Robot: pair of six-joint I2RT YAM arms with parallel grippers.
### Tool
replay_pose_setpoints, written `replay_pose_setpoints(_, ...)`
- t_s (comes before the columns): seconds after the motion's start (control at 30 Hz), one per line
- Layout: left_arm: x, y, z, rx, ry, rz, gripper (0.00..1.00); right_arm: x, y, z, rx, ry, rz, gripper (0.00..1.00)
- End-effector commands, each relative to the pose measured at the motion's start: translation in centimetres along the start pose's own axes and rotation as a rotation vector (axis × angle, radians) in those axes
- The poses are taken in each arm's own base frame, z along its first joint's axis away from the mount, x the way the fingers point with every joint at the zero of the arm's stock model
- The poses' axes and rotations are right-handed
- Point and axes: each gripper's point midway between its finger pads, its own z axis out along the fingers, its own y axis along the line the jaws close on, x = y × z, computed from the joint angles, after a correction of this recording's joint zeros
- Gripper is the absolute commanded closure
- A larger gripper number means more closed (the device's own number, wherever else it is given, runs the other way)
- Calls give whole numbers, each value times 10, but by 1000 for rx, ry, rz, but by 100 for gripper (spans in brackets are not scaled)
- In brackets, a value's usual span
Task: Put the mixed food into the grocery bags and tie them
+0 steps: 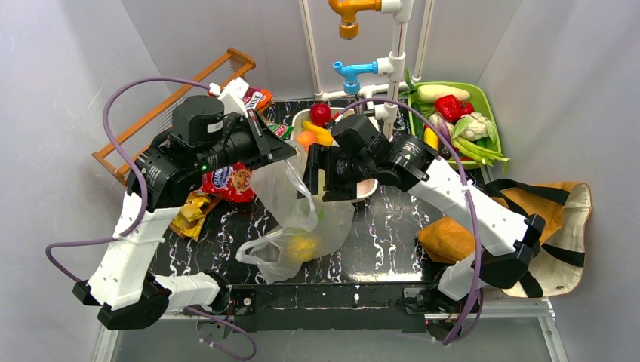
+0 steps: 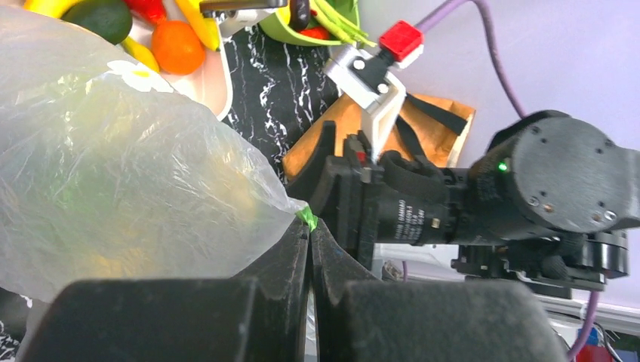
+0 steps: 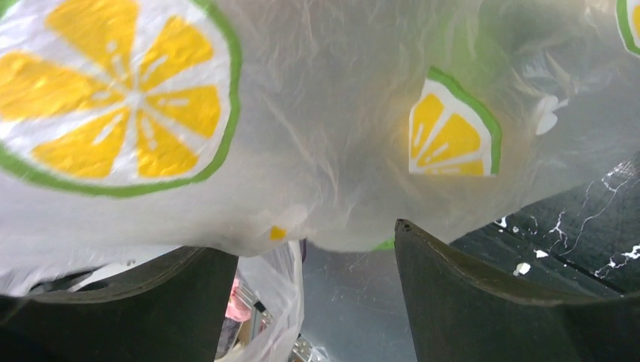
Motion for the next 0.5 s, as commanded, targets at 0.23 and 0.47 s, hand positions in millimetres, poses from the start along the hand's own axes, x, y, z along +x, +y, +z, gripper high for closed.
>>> replay_pose_setpoints(0.23, -9, -23, -39, 83, -67, -11, 100, -34, 1, -3, 8, -129, -22, 30)
replay_pose_setpoints(0.47, -16, -33, -54, 117, -112, -18, 100, -27, -4, 8, 35, -77, -36, 45)
